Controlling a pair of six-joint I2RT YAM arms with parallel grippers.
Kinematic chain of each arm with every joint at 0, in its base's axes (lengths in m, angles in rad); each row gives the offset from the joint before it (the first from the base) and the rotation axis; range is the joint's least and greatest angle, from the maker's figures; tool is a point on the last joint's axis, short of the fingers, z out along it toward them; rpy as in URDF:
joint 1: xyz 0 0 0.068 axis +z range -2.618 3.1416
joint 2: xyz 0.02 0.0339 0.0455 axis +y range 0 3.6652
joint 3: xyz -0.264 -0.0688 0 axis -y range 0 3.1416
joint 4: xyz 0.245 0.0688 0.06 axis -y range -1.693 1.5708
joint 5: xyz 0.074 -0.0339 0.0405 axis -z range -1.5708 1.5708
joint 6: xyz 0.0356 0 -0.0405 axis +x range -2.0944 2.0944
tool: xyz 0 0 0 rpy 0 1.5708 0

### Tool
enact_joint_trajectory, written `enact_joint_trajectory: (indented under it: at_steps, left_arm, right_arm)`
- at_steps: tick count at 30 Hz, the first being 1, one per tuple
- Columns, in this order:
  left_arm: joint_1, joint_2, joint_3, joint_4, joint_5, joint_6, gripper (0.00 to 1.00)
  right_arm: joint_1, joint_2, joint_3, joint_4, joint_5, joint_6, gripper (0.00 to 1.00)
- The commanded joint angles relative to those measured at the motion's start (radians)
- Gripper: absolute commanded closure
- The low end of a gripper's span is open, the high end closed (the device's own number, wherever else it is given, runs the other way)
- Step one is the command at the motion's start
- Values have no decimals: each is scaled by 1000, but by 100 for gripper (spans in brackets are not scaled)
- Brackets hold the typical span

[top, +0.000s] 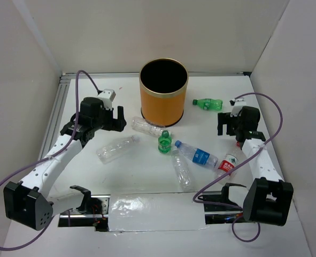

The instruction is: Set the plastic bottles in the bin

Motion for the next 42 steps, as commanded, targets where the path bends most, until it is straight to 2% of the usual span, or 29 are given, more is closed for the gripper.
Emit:
enact_joint_trajectory:
  at_steps: [1,4,6,8,9,10,12,15,18,19,20,21,22,23,24,25,26,27,30,42]
  left_arm:
    - [-1,15,57,-10,128,74,0]
    - [10,39,85,-50,138,83,0]
    - [10,53,109,-70,126,97,5]
    - [10,84,122,-103,125,118,22]
    - [10,94,139,-119,110,127,47]
    - [-1,105,151,-134,101,127,59]
    - [-30,142,189,-182,92,146,69]
    - [-84,197,235,-229,41,184,62]
    - [-182,261,298,-320,-46,221,48]
    - [-234,322,321,-373,-77,232,42]
    - [-255,352,321,-389,-120,232,31]
    - [-275,376,321,-389,-137,232,27]
    - [-311,416,321,-389,-152,221,22]
    - [-323,438,321,-407,-167,209,16]
    - [-334,462,321,-421,-180,209,11]
    - [-343,487,321,-433,-194,194,7]
    - [-357,525,321,-434,-250,183,3]
    - [-357,544,309,-434,-284,163,0]
    - [-348,568,297,-415,-355,135,0]
    - [-294,620,179,-294,-496,100,0]
  right_arm:
    - [-3,-26,10,10,-9,-16,0]
    - [-3,-26,31,-39,-70,-97,0]
    - [-12,-15,50,-95,-118,-159,0]
    - [-12,-3,88,-134,-198,-237,0]
    - [-12,6,97,-143,-198,-237,0]
    - [-12,24,108,-143,-198,-227,0]
    - [-12,43,137,-154,-198,-226,0]
    - [-12,66,146,-172,-198,-236,0]
    - [-21,87,136,-186,-244,-265,1]
    - [-21,97,136,-207,-262,-282,12]
    - [-21,109,136,-218,-299,-292,16]
    - [-21,109,136,-218,-311,-292,20]
    - [-30,118,136,-218,-320,-292,32]
    - [-30,118,136,-227,-321,-292,59]
    - [-30,118,136,-227,-321,-292,61]
    - [-30,118,136,-227,-321,-292,60]
    - [-30,118,136,-227,-321,-292,47]
    - [-30,107,136,-227,-321,-292,40]
    - [-30,97,126,-227,-311,-317,26]
    - [-39,86,103,-237,-368,-328,23]
